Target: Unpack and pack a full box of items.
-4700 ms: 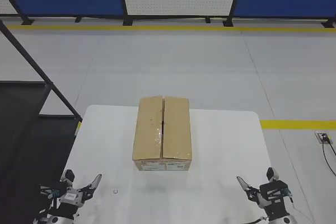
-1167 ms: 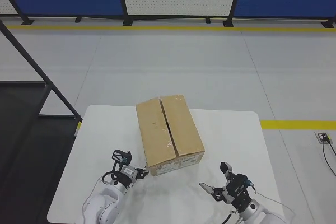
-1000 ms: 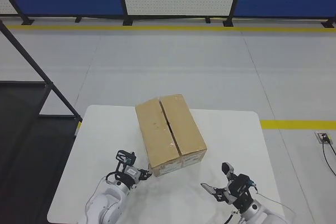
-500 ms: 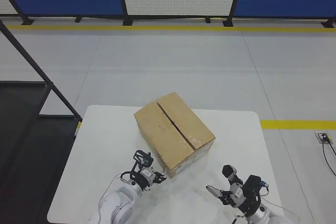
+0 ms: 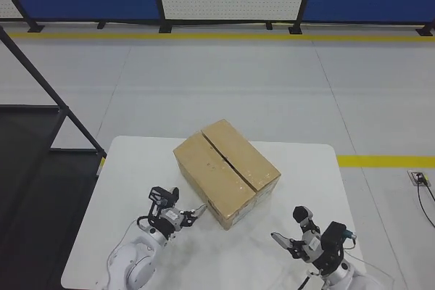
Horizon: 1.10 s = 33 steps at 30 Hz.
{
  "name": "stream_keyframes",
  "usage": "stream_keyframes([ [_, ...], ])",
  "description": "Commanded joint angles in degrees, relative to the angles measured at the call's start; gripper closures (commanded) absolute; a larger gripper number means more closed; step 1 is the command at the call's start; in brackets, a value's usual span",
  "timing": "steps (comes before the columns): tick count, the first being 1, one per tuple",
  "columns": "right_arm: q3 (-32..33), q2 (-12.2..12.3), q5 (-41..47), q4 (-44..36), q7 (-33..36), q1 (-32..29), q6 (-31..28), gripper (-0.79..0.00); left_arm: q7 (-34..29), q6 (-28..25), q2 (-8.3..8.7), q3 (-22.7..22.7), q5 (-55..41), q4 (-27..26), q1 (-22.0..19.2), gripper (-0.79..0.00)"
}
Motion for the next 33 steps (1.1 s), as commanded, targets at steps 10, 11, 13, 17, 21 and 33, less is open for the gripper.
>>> stream_keyframes([
  [10,-4.27,-1.03,25.23,2.48,14.02,7.51,3.8,-0.785,-0.07,-0.14,1.97,-14.97,-5.49,-2.56,3.42,-0.785],
  [11,-4.27,-1.03,25.23,2.48,14.02,7.51,3.8,-0.785,-0.07,-0.14,1.97,-14.97,-5.49,-2.56,3.42,-0.785],
  [13,-4.27,-1.03,25.23,2.48,14.02,7.51,3.8,-0.785,-0.07,-0.14,1.97,-14.97,-5.49,-2.56,3.42,-0.785],
  [17,-4.27,-1.03,25.23,2.48,14.02,7.51,3.8,-0.785,-0.07,-0.14,1.97,-14.97,-5.49,-2.56,3.42,-0.785],
  [21,-6.18,-1.39,31.71,3.34,16.5,8.1,4.26,-0.785,-0.09,0.21,1.9,-14.93,-6.58,-2.23,3.44,-0.785],
  [33,-12.22,-2.72,46.11,8.38,28.05,15.98,11.85,-0.785,2.39,2.34,1.63,-13.74,-6.03,1.79,0.43,-0.785],
])
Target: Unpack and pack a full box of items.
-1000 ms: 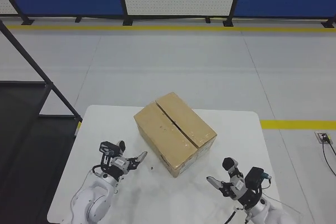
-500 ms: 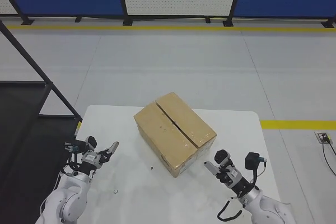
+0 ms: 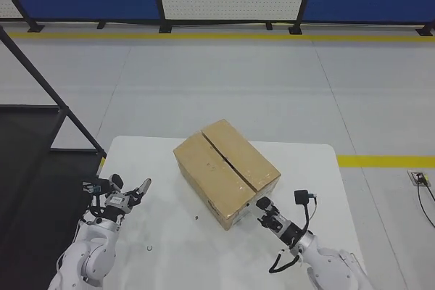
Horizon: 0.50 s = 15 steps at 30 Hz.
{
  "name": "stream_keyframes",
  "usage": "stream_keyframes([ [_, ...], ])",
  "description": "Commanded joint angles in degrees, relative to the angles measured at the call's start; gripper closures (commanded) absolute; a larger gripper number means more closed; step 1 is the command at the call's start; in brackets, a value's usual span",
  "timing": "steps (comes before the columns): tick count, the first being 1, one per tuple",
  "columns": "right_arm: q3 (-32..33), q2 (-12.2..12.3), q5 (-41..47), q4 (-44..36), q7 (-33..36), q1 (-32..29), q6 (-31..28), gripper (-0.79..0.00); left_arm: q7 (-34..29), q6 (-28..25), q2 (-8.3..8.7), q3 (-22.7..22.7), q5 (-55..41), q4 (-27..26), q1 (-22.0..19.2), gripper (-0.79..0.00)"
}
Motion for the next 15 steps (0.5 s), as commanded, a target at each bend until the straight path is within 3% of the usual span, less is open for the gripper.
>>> stream_keyframes([
  [1,-0.42,-0.15,1.49,0.62,0.7,0.69,0.36,-0.785,0.12,-0.2,0.01,-0.06,-0.23,0.12,-0.04,-0.785],
  [15,-2.1,-0.9,5.69,1.61,1.73,2.97,1.0,-0.745,0.97,-0.94,0.1,-0.24,-0.31,0.37,0.49,-0.785],
])
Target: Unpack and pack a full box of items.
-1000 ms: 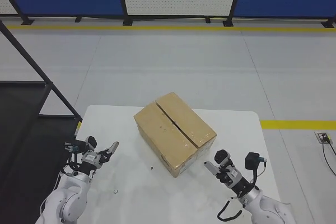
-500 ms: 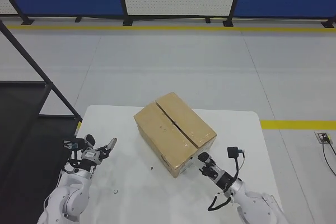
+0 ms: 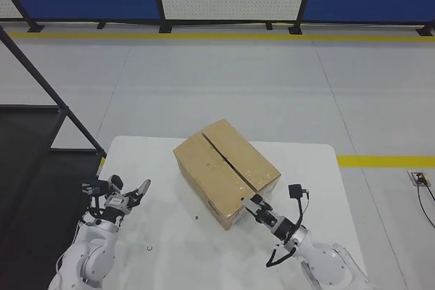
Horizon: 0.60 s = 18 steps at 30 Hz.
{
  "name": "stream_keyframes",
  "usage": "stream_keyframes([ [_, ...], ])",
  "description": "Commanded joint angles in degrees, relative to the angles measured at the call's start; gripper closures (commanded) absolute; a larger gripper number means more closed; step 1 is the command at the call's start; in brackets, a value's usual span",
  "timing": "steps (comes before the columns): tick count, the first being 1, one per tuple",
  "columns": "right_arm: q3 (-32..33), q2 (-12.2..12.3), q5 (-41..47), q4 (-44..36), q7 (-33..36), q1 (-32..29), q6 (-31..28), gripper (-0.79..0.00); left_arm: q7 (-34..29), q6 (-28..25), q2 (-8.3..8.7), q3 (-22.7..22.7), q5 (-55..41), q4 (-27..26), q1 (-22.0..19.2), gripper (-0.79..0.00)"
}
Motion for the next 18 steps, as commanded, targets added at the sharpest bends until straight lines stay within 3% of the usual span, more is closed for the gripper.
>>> stream_keyframes([
  [1,-0.09,-0.07,0.13,-0.14,-0.07,0.15,0.29,-0.733,0.09,-0.11,0.01,-0.02,-0.08,-0.05,0.12,-0.785],
  [7,-0.75,-0.36,0.32,0.21,-0.13,1.07,1.12,-0.683,0.45,-0.36,0.02,0.01,-0.15,-0.02,0.26,-0.785],
  [18,-3.44,-1.16,-4.09,3.3,-1.75,3.85,3.2,-0.243,1.68,-0.79,0.08,-0.48,-0.8,0.36,0.42,-0.785],
])
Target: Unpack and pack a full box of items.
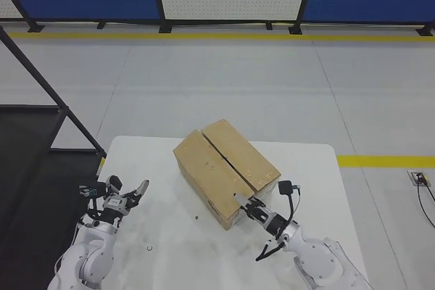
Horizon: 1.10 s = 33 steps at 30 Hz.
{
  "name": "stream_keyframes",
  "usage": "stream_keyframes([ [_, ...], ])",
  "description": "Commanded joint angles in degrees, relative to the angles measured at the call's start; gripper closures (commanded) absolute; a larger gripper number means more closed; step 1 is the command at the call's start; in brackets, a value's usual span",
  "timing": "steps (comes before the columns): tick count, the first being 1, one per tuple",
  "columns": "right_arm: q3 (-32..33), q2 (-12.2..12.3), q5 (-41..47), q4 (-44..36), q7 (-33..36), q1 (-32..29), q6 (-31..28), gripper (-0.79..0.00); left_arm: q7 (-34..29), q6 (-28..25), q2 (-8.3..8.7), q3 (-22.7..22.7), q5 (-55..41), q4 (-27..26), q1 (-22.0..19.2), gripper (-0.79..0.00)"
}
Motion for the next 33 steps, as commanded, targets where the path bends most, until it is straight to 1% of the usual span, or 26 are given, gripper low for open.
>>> stream_keyframes([
  [1,-0.19,-0.11,-0.19,0.46,-0.17,0.32,-0.09,-0.228,0.0,0.07,-0.01,0.0,-0.12,0.1,-0.02,-0.785],
  [3,-0.22,-0.18,-0.22,0.8,-0.22,0.56,-0.38,-0.126,0.04,0.24,-0.02,-0.01,-0.32,0.18,-0.1,-0.785],
  [7,0.14,-0.22,-0.16,1.14,0.0,0.79,-0.92,0.0,0.08,0.46,-0.04,0.03,-0.43,0.3,-0.45,-0.785],
  [12,1.0,-0.09,0.24,0.75,1.17,0.4,-2.51,0.0,0.0,1.13,-0.01,-0.2,-0.34,0.58,-1.23,-0.785],
  [16,2.2,0.31,-0.54,-1.02,2.61,-1.14,-4.3,0.0,-0.02,1.83,0.0,-0.36,-0.05,1.06,-1.99,-0.785],
  [21,3.81,0.89,-0.74,-3.52,5.65,-3.13,-6.25,0.0,-0.32,2.51,0.0,-0.1,0.79,1.58,-3.06,-0.785],
  [28,6.18,1.99,-1.71,-5.93,11.73,-5.96,-11.25,0.0,-0.65,3.28,-0.08,0.84,2.09,3.06,-4.72,-0.785],
  [33,7.56,2.55,-3.15,-6.85,12.83,-7.8,-13.63,0.0,-1.27,3.24,-0.16,1.91,3.07,5.17,-6.02,-0.785],
])
